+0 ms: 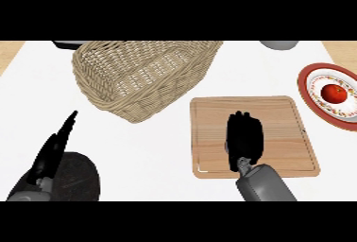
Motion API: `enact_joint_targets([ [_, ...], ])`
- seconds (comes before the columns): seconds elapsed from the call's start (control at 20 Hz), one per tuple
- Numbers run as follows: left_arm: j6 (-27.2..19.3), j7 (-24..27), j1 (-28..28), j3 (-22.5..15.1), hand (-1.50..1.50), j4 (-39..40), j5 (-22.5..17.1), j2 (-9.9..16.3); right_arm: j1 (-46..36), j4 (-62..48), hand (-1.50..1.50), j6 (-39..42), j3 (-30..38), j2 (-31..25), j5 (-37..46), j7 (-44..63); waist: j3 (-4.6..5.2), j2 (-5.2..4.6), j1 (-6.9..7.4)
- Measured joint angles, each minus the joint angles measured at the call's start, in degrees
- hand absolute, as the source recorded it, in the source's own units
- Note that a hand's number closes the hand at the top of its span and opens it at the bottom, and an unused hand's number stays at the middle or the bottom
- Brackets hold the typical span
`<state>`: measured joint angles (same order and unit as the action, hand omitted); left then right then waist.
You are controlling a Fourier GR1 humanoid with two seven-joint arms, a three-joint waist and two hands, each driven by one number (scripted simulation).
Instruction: Pick the eggplant from the cutting board and place it in the basket
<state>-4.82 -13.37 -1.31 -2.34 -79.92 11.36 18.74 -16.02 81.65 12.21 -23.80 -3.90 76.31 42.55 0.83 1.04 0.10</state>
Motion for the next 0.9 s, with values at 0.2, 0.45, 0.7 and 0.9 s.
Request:
enact_joint_targets([
  [0.2,-0.40,0.05,-0.87,-0.49,0.00,-0.10,0.62,-0.59,-5.71,-1.97,1.50,-1.11,3.62,-5.82,-7.19,-15.54,-0.64,-1.05,1.05],
  [0.45,-0.19,-0.12,-1.36,-0.63,0.00,0.03,0.93,-0.68,-13.12,-6.66,1.50,-4.32,10.31,-12.79,-15.74,-34.36,-0.95,-1.48,1.46],
  [0.7,-0.66,0.16,-1.10,-0.51,0.00,0.42,1.45,-1.20,-20.98,-9.16,1.50,-5.77,17.93,-16.20,-22.83,-44.56,-1.02,-1.25,1.01],
  [0.9,0.55,-0.59,-1.12,0.76,0.00,0.53,0.66,-0.40,-25.82,-8.46,1.50,-5.26,22.56,-18.51,-26.49,-48.12,-0.95,-1.09,0.59],
])
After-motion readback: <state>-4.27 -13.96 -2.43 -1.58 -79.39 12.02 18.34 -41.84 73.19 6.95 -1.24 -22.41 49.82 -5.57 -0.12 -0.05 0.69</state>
